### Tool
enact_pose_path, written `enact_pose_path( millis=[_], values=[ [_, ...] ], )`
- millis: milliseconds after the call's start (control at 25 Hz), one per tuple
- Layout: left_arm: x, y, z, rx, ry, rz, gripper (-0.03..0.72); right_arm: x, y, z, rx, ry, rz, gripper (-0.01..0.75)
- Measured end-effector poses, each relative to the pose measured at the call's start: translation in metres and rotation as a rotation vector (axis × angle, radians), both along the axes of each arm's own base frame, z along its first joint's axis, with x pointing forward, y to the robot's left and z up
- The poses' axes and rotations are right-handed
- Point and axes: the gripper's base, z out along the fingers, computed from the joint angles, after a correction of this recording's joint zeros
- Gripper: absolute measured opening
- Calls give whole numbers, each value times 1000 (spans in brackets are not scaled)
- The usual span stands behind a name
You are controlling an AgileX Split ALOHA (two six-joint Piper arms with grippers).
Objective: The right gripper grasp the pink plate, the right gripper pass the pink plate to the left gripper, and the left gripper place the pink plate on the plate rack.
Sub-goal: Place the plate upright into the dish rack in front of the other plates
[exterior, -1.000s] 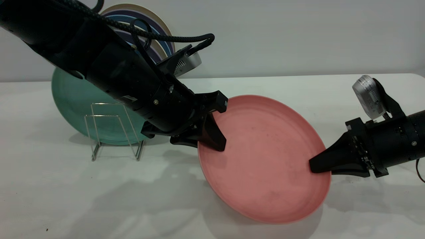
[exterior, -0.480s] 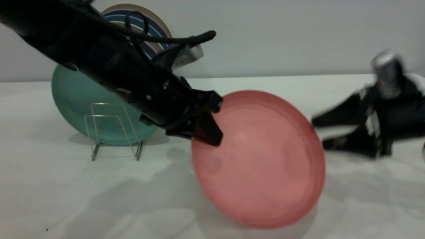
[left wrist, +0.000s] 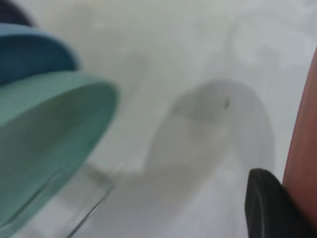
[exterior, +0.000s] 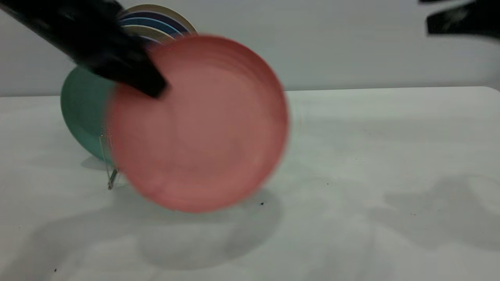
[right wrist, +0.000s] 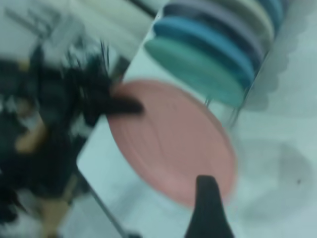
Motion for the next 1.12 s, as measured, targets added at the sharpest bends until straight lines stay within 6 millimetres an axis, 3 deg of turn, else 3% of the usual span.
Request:
enact_pose_path(
  millis=[240, 440, 600, 800, 960, 1120],
  values=[
    [-25, 59, 63, 154, -211, -34, 79, -57, 1, 46, -258, 44, 50, 559],
    [-36, 77, 85, 369, -412, -222, 79, -113, 5, 53, -358, 92, 4, 559],
    [-30, 80, 87, 516, -561, -393, 79, -162, 12, 46, -389, 86, -31, 558],
    [-15, 79, 76, 585, -654, -533, 79, -214, 14, 31, -480, 71, -139, 555],
    [0, 77, 60, 569, -675, -574, 79, -243, 11, 30, -570, 2, -256, 554],
    [11, 73, 50, 552, -670, -565, 79, -260, 7, 31, -623, -41, -358, 554]
  ],
)
